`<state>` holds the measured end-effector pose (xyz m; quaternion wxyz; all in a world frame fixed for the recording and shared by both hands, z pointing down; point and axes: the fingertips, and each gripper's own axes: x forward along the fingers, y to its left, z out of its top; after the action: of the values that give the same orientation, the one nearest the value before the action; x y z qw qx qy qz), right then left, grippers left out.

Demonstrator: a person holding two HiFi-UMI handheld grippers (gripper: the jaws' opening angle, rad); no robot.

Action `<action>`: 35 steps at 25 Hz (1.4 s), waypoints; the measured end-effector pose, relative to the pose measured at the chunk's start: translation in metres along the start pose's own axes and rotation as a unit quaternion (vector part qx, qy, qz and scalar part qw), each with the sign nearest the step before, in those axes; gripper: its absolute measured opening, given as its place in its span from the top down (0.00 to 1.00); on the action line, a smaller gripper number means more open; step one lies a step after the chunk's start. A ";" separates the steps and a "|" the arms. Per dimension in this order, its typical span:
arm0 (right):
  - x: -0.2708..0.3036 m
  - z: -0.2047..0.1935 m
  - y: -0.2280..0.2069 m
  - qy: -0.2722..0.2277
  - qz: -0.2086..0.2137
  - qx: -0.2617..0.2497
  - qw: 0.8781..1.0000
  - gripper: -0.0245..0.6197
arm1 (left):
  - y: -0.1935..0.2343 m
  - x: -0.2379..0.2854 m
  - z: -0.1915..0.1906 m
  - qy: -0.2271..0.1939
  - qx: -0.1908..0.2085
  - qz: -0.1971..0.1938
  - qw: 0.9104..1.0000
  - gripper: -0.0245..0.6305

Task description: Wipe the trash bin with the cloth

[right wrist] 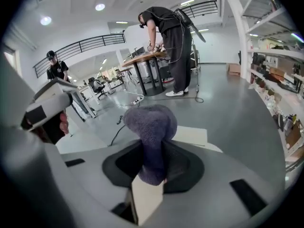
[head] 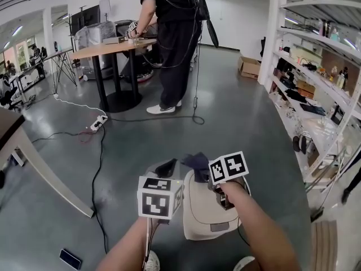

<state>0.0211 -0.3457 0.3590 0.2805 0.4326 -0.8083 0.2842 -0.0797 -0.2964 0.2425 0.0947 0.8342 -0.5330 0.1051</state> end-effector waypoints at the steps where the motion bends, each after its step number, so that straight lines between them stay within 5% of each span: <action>1: 0.004 -0.005 0.007 0.009 0.005 -0.004 1.000 0.80 | 0.001 -0.001 0.000 0.001 -0.002 0.002 1.000 0.96; 12: 0.020 -0.039 0.028 0.082 -0.020 -0.082 0.993 0.80 | 0.011 -0.008 -0.007 0.014 0.003 0.011 1.000 0.96; 23: 0.009 -0.042 0.000 0.075 -0.039 -0.058 0.995 0.80 | 0.006 -0.003 -0.012 0.023 0.015 0.009 1.000 0.96; 29: -0.001 -0.047 -0.025 0.064 -0.053 -0.042 0.996 0.80 | -0.002 0.001 -0.023 0.038 -0.023 -0.012 0.999 0.96; 35: -0.013 -0.054 -0.049 0.054 -0.068 -0.025 0.996 0.80 | -0.002 0.003 -0.034 0.060 0.008 0.009 0.998 0.96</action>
<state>0.0808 -0.3238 0.3969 0.3534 0.4629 -0.7677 0.2673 -0.0786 -0.2892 0.2756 0.1185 0.8224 -0.5328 0.1603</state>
